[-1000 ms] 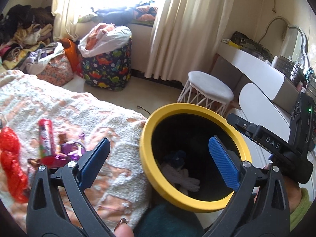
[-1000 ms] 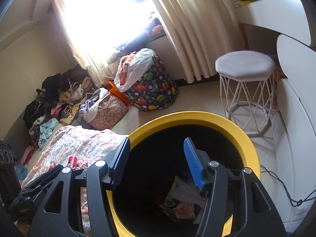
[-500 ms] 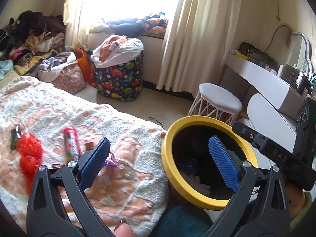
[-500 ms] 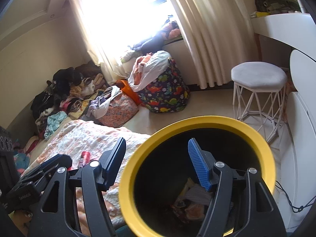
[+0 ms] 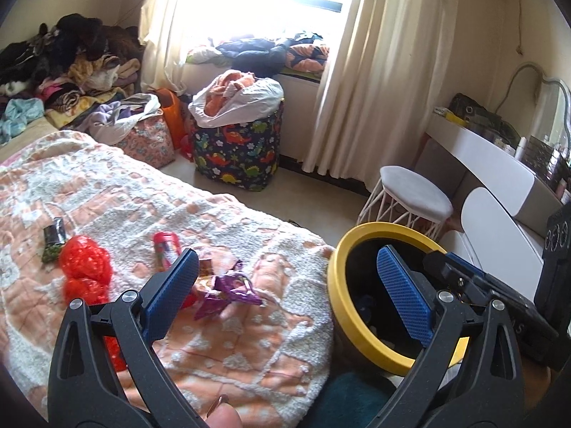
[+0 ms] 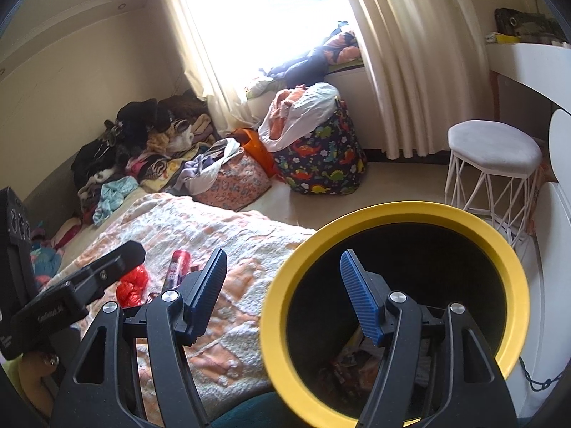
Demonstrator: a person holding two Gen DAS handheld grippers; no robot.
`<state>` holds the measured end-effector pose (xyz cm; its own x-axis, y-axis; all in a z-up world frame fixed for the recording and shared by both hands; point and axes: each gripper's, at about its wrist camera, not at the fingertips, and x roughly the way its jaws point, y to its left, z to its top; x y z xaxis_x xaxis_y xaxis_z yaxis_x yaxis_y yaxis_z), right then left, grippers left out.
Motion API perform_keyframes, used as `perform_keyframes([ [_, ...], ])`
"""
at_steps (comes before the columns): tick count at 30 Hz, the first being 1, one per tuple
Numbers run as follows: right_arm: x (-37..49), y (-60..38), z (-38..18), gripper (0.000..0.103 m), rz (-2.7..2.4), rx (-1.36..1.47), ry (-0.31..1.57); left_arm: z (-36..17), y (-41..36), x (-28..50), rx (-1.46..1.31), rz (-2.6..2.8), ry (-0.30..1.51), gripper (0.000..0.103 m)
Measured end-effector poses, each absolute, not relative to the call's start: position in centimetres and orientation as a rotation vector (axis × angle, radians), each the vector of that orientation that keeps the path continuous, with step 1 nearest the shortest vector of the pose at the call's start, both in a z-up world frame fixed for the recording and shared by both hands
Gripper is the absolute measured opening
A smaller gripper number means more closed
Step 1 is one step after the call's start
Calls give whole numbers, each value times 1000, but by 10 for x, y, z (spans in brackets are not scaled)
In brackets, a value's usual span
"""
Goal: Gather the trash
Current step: 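Move both tools back toward the remaining trash on the bed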
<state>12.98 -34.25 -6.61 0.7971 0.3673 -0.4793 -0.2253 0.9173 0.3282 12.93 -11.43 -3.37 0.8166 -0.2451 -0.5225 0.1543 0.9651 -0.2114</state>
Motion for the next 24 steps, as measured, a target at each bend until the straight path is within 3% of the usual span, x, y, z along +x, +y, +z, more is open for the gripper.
perform_keyframes([
  [24, 109, -251, -74, 64, 491, 142, 647, -34, -34, 124, -262, -55, 547, 92],
])
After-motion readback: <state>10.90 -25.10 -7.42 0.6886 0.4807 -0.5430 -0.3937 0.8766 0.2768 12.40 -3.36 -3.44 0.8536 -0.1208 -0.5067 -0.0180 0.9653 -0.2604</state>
